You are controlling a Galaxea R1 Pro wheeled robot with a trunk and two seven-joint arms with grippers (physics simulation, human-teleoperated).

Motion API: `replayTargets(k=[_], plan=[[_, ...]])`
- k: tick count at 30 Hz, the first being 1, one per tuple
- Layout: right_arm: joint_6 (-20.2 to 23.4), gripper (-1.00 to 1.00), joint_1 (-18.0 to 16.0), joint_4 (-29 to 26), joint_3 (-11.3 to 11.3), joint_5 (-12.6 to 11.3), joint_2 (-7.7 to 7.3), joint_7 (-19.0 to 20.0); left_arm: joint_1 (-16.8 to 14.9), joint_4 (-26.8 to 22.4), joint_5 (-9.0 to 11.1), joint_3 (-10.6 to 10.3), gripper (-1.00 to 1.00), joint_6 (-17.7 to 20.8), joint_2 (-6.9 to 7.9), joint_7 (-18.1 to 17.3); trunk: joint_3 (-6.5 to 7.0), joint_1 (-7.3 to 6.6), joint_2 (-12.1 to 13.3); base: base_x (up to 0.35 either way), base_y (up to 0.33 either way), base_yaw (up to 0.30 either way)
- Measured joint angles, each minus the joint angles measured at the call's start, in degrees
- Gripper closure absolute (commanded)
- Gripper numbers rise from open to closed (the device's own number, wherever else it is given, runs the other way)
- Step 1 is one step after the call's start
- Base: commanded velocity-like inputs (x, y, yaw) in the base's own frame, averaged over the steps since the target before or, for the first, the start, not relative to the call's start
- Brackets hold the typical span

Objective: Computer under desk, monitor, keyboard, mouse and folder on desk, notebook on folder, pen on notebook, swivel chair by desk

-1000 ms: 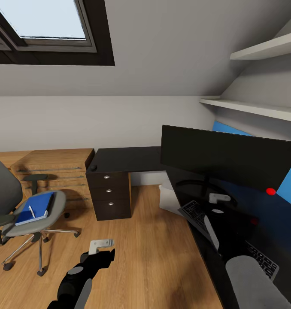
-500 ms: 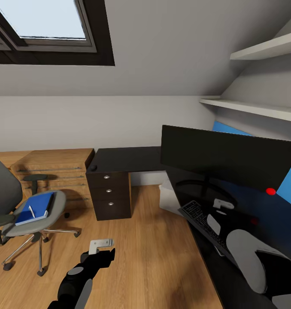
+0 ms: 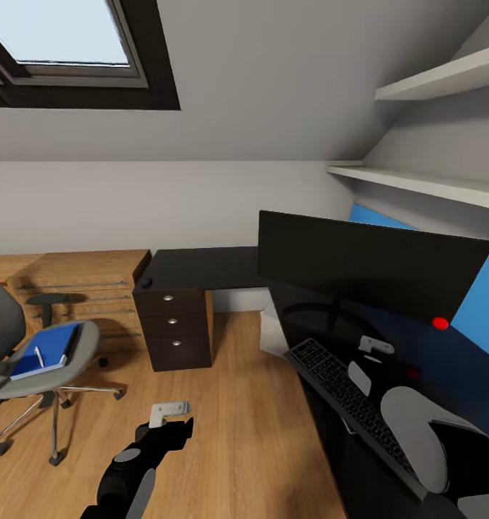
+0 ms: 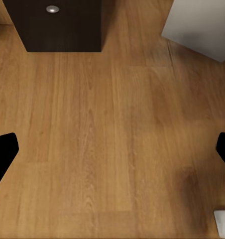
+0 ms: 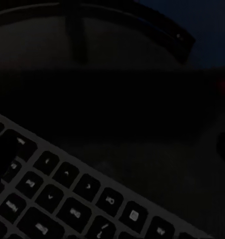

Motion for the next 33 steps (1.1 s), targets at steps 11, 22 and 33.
replayTargets(k=[11, 22, 33], plan=[[0.1, -1.00, 0.0, 0.0, 0.0, -0.1, 0.30, -0.1, 0.0, 0.0, 0.0, 0.1, -1.00, 0.1, 0.08, 0.0, 0.00, 0.00, 0.0, 0.001, -0.186, 0.000], [0.4, -1.00, 0.0, 0.5, 0.1, -0.8, 0.43, -0.2, 0.0, -0.2, 0.0, 0.1, -1.00, 0.2, 0.01, -0.2, 0.00, 0.00, 0.0, 0.000, -0.006, 0.000], [0.6, -1.00, 0.0, 1.5, 0.1, -0.9, 0.50, 0.4, 0.0, -0.2, 0.1, 0.2, -1.00, 0.2, 0.03, -0.2, 0.00, 0.00, 0.0, 0.000, 0.000, 0.000]])
